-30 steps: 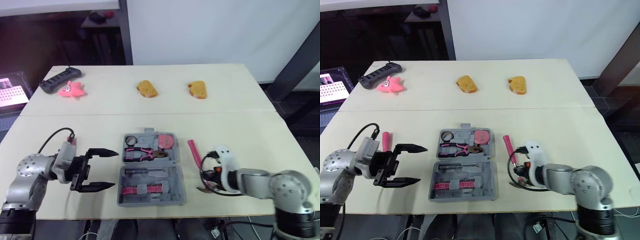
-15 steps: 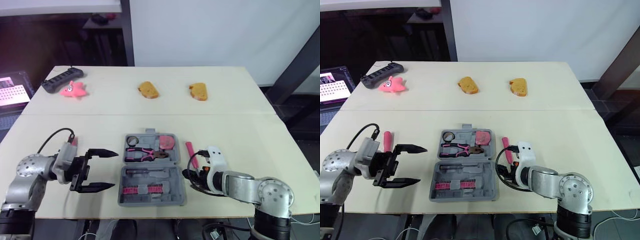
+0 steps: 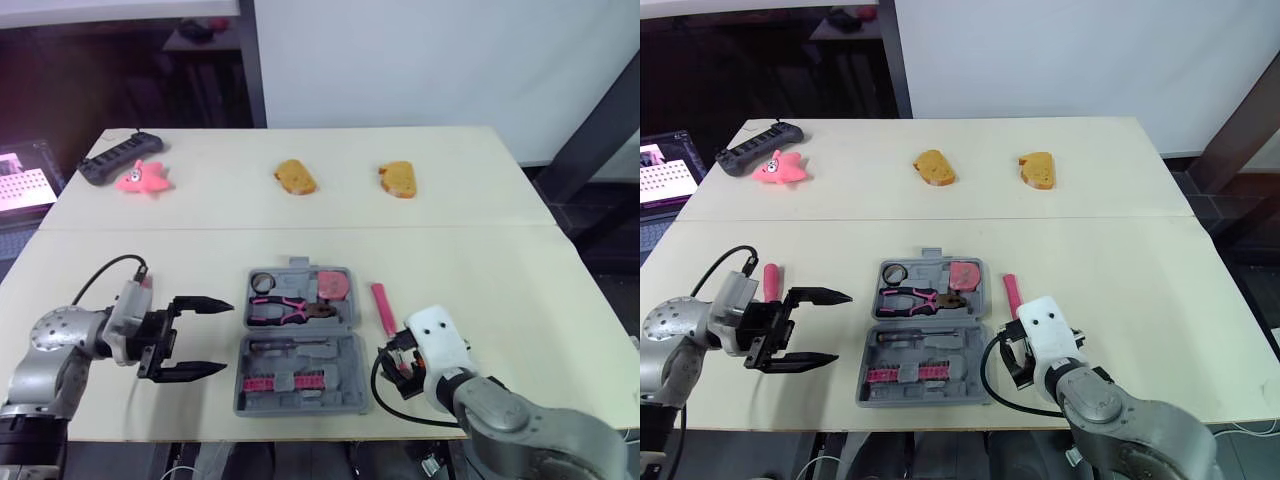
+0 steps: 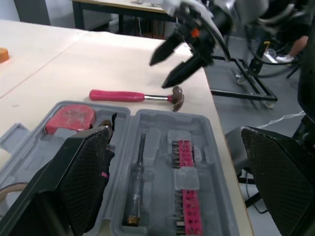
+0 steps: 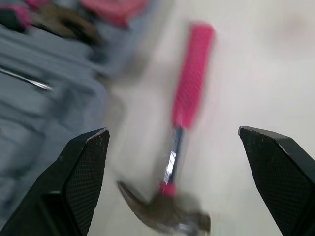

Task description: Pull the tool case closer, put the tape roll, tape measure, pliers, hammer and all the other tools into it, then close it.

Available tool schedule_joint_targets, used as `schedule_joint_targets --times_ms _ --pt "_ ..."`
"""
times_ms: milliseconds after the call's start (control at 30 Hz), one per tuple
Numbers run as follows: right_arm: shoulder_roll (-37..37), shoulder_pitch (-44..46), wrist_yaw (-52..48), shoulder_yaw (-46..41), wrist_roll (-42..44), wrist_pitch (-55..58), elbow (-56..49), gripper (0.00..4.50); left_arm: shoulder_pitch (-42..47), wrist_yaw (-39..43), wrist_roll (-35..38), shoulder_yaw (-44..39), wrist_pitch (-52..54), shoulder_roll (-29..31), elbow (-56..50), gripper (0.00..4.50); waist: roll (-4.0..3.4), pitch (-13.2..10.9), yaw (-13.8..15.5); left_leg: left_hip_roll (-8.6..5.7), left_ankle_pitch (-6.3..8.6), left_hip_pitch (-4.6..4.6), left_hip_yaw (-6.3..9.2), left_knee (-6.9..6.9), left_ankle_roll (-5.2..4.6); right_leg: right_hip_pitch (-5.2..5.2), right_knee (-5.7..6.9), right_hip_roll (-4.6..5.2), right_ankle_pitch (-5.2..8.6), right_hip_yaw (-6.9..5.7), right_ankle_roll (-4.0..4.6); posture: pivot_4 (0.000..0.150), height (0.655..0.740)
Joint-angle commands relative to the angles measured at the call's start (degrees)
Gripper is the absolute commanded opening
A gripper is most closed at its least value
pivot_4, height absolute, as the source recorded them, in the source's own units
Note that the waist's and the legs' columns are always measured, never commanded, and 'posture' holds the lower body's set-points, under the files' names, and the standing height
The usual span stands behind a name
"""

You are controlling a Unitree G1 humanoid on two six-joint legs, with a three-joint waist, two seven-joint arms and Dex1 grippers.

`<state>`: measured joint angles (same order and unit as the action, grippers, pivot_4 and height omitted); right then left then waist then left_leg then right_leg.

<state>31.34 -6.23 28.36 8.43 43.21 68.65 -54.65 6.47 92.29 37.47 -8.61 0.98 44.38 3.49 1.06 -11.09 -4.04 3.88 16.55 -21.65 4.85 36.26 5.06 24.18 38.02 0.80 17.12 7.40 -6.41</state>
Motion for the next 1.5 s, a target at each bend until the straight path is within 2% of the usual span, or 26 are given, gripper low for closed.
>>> schedule_joint_targets --times_ms 33,333,500,600,667,833,867,1133,1267,1367,1500 --pt "-1.57 -3.41 -2.16 4.96 -9.73 -8.44 3.04 4.46 1.44 0.21 0.53 -0.02 0.47 1.38 0.15 4.50 0.01 0.01 0.04 0.00 -0.01 0.03 0.01 -0.01 0.02 0.00 0.01 -0.01 0.01 0.00 0.03 0.150 0.7400" --pt "-6.92 -6.58 -8.05 9.10 -22.06 -17.70 11.25 4.46 2.05 0.21 1.17 0.24 1.10 2.93 0.28 4.50 0.01 0.01 0.08 0.02 -0.03 0.10 0.00 -0.02 0.05 -0.03 0.08 -0.04 0.07 0.05 0.21 0.150 0.7400" --pt "-10.73 -8.82 -9.78 6.89 -24.19 -16.00 16.70 4.46 1.59 0.21 1.19 -0.40 1.43 3.35 -0.37 4.50 0.02 0.01 0.08 0.02 -0.03 0.12 0.00 -0.04 0.05 -0.03 0.09 -0.05 0.06 0.04 0.20 0.150 0.7400" --pt "-12.32 -9.92 -11.48 6.29 -24.98 -14.78 18.02 3.64 1.43 0.21 1.15 -0.71 1.55 3.37 -0.59 4.50 0.04 0.03 0.15 0.02 -0.03 0.13 0.01 -0.05 0.05 -0.05 0.09 -0.05 0.06 0.04 0.18 0.150 0.7400" --pt "-12.85 -10.20 -12.19 6.26 -25.81 -13.71 18.36 2.81 1.36 0.21 1.04 -0.81 1.56 3.34 -0.68 4.50 0.10 0.06 0.19 0.02 -0.03 0.13 0.01 -0.04 0.05 -0.07 0.08 -0.04 0.06 0.03 0.18 0.150 0.7400" --pt "-14.07 -10.32 -13.78 6.68 -27.94 -13.52 18.05 0.25 1.41 0.21 0.92 -0.97 1.71 3.27 -0.72 4.50 0.33 0.21 0.27 0.02 -0.03 0.19 0.01 -0.02 0.05 -0.15 0.08 -0.03 0.08 0.03 0.21 0.150 0.7400" --pt "-14.30 -10.17 -14.12 6.80 -28.39 -13.60 18.15 0.06 1.55 0.21 0.81 -0.95 1.68 3.24 -0.53 4.50 0.39 0.25 0.27 0.02 -0.03 0.20 0.01 -0.02 0.06 -0.17 0.08 -0.03 0.08 0.03 0.21 0.150 0.7400" --pt "-14.96 -8.42 -16.70 6.00 -31.43 -14.63 17.24 0.06 3.20 0.21 0.30 -0.38 1.57 2.93 1.17 4.50 0.53 0.33 0.19 0.02 -0.03 0.23 0.01 -0.01 0.06 -0.20 0.07 -0.03 0.08 0.03 0.22 0.150 0.7400" --pt "-13.21 -5.28 -18.75 3.52 -32.86 -14.90 12.50 0.06 3.81 0.21 0.07 -0.41 1.48 2.75 1.97 4.50 0.49 0.31 0.11 0.02 -0.03 0.22 0.01 0.00 0.06 -0.19 0.08 -0.03 0.07 0.03 0.21 0.150 0.7400" --pt "-10.05 -1.72 -21.94 0.70 -32.91 -13.86 8.31 0.06 4.17 0.06 -0.29 -0.87 1.48 2.45 2.56 4.50 0.39 0.25 0.12 0.01 -0.04 0.17 0.00 0.01 0.06 -0.16 0.08 -0.03 0.03 0.03 0.15 0.150 0.7400" --pt "-1.94 8.03 -33.72 -2.27 -27.71 -11.24 3.26 0.06 4.58 -0.17 -0.78 -1.46 1.36 2.60 3.64 4.50 0.30 0.19 -0.04 0.02 -0.04 0.20 0.02 -0.02 0.06 -0.10 0.13 -0.06 -0.03 0.03 0.03 0.150 0.7400"
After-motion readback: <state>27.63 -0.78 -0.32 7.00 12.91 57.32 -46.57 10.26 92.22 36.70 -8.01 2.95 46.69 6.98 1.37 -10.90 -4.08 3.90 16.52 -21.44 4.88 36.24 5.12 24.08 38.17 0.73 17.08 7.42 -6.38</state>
